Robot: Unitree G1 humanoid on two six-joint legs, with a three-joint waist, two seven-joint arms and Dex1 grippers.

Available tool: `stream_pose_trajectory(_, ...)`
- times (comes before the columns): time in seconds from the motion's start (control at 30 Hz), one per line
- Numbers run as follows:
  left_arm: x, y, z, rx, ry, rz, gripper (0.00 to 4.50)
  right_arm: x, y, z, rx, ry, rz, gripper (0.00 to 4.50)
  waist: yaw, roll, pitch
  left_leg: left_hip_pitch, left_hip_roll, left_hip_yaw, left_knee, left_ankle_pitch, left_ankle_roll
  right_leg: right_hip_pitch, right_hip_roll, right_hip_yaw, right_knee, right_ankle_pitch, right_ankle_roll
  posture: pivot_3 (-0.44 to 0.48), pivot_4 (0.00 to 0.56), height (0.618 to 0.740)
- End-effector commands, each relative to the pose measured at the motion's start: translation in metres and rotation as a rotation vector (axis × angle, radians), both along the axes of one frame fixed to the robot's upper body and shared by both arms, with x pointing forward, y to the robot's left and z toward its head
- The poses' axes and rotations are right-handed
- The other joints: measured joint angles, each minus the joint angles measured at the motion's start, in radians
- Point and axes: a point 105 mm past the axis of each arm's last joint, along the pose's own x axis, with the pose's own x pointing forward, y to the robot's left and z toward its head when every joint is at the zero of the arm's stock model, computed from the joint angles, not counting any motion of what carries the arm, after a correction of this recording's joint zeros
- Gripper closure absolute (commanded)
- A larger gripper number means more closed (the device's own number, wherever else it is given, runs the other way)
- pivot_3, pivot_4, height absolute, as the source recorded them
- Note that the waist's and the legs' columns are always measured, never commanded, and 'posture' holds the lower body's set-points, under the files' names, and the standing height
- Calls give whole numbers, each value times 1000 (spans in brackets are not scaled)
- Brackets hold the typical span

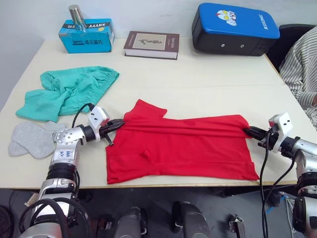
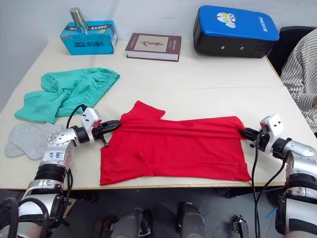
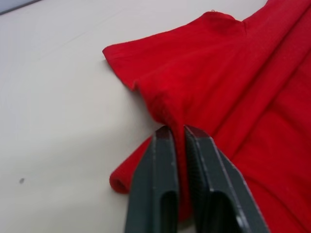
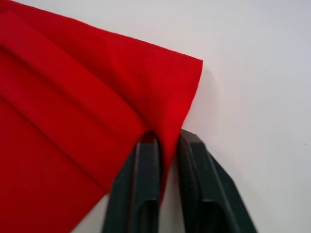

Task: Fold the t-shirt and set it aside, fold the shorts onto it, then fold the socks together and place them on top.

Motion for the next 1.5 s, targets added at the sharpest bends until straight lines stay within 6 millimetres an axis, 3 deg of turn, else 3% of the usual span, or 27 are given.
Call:
stream_pose_trajectory(0.03, -4, 6, 19, -46, 16, -28, 2921, -9, -9, 7, -100, -22, 21, 2517, 1, 0, 0, 0, 0, 0, 0, 0, 0, 0, 0, 1, 0, 0, 0, 0, 150, 740)
stream_pose_trajectory(0.27, -2, 13, 43, -121, 126, -46, 706, -18, -17, 42, -214, -114, 78, 98, 0, 0, 0, 3, 0, 2, 0, 0, 0, 0, 0, 7, -1, 0, 0, 0, 150, 740)
stream_pose_trajectory(0.33, 6, 12, 51, -162, 175, -26, 41, -16, -12, 57, -184, -141, 99, 0, 1, 0, 0, 3, 0, 2, 0, 0, 0, 0, 1, 7, -1, 0, 0, 0, 150, 740)
stream_pose_trajectory(0.57, 39, -11, 55, -214, 280, 26, 15, -9, 15, 57, -168, -145, 203, 0, 1, 0, 0, 7, 0, 3, -1, 0, 0, 6, 2, 7, -1, 0, 0, 0, 150, 740)
stream_pose_trajectory(0.7, 55, -24, 43, -144, 335, 100, 15, -3, 25, 47, -234, -153, 249, 0, 0, -1, 1, 10, 0, 3, -1, -1, 0, 8, 2, 7, -2, 0, 0, 0, 150, 740)
stream_pose_trajectory(1.0, 62, -56, 29, -197, 446, 116, 15, 4, 36, 43, -239, -198, 274, 0, 0, -1, 1, 10, 0, 3, -2, -1, -1, 8, 2, 8, -2, 0, 0, 0, 150, 740)
stream_pose_trajectory(1.17, 63, -67, 27, -175, 443, 99, 1170, 6, 29, 40, -254, -192, 243, 0, 1, -1, 1, 10, -1, 3, -1, -1, 0, 8, 1, 8, -2, 0, 0, 0, 150, 740)
stream_pose_trajectory(1.5, 68, -72, 40, -233, 326, 78, 4420, 5, 15, 38, -297, -160, 206, 0, -1, -1, 1, 10, 0, 3, -2, -1, 0, 8, 2, 8, -2, 0, 0, 0, 150, 740)
